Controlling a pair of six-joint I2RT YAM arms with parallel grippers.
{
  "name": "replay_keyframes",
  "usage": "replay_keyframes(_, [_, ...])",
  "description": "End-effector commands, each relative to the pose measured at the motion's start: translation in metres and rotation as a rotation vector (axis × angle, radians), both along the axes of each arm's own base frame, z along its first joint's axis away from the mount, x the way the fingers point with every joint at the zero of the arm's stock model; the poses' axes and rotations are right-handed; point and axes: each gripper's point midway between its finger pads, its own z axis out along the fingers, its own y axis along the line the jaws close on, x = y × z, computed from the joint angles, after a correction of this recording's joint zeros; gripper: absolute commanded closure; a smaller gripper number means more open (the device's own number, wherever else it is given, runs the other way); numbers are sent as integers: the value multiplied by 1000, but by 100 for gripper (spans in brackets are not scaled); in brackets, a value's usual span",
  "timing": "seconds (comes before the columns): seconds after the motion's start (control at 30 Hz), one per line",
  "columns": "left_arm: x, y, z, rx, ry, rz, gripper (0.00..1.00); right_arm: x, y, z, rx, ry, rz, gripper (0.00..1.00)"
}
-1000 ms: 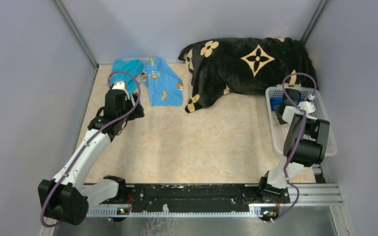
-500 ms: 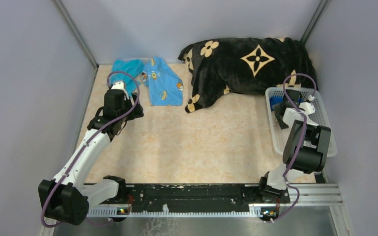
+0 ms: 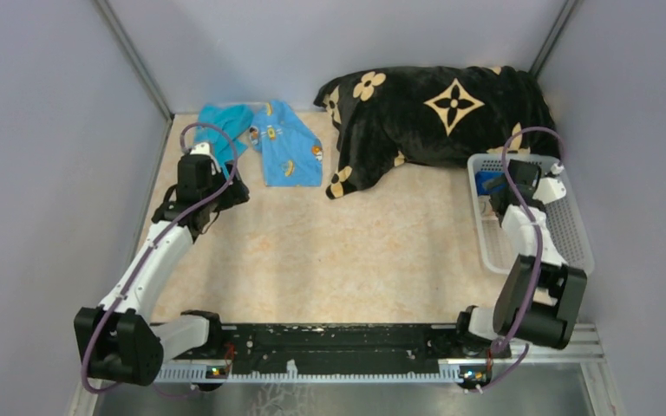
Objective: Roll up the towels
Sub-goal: Place the towel in the bin.
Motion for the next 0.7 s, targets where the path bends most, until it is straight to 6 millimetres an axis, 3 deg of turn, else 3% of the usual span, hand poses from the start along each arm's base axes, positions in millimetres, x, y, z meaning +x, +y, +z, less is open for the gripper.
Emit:
replay_keyframes(0.0, [21,12,4,-140,-13,70,18,-4,1,55,-142,-86,144,11])
replay_keyframes(0.17, [56,41,-14,-297,2,214,18,-6,27,95,-211,-231,353,11])
replay_keyframes(0.2, [78,70,-33,-318,34,310,18,-4,41,111,-244,-277,466,11])
replay_keyframes(0.47, [159,121,-69,-228,44,363,19,4,97,127,-243,-364,722,12])
replay_keyframes(0.57, [181,125,-101,-228,110,346,21,2,103,130,-254,-378,761,12])
replay_keyframes(0.67, [198,116,-118,-270,132,295,29,2,107,131,-253,-386,785,12])
